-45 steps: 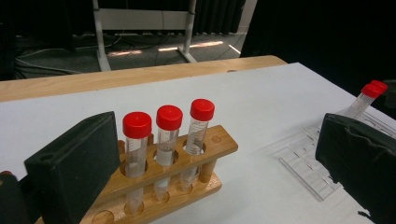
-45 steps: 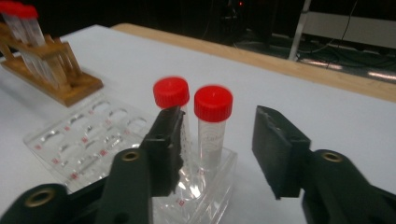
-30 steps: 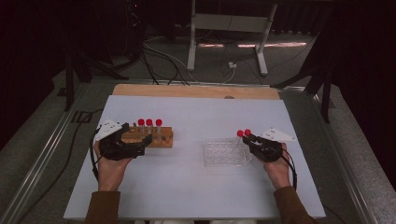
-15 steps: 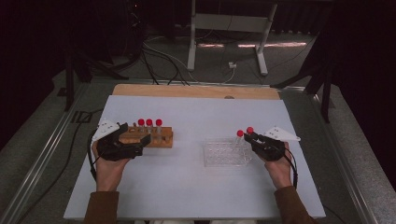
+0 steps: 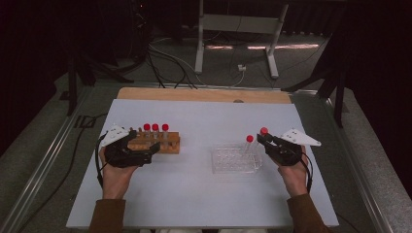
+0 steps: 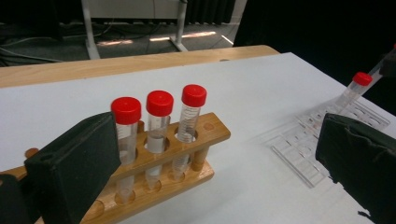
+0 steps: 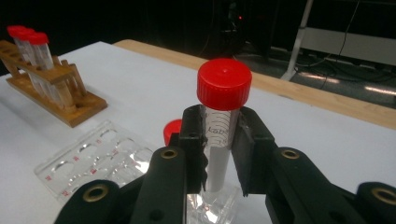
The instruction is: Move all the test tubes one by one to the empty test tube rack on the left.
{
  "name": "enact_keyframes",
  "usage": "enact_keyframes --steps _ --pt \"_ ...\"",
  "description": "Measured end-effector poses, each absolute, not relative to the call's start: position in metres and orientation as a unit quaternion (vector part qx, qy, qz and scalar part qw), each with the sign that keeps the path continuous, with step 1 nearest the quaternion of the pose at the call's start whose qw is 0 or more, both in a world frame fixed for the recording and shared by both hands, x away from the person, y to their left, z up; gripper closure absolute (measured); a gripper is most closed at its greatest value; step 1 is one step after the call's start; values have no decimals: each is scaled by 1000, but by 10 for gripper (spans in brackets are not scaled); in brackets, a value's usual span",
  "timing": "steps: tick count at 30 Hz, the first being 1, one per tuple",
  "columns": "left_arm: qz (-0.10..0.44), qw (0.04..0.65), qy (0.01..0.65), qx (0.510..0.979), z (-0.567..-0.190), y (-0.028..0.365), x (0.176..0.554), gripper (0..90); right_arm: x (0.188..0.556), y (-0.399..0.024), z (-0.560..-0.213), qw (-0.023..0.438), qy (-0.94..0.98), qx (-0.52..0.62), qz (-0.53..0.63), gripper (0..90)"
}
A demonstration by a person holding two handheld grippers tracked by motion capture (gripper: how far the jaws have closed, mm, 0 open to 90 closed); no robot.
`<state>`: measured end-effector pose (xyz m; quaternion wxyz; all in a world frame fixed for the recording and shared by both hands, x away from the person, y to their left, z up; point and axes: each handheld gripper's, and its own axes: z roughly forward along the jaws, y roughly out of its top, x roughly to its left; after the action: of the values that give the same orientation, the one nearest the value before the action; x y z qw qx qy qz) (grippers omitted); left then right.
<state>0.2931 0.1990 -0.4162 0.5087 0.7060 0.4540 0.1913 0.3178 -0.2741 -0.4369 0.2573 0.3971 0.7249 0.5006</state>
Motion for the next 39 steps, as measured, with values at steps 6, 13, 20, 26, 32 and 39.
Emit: enact_keyframes --steps 6,13,20,26,32,39 --pt "191 509 448 710 -414 197 292 6 312 -274 -426 257 723 387 511 739" --pt "186 510 440 715 -411 193 291 6 306 -270 -418 252 733 374 510 739" --pt "175 518 423 722 -406 183 289 7 301 -262 -416 231 743 361 514 739" --pt "164 508 402 744 -404 159 290 7 298 -250 -415 209 751 344 523 739" --pt "149 502 373 766 -401 134 289 7 293 -239 -413 193 761 328 526 739" --pt "132 499 352 781 -398 111 291 12 289 -227 -414 173 770 311 530 739"
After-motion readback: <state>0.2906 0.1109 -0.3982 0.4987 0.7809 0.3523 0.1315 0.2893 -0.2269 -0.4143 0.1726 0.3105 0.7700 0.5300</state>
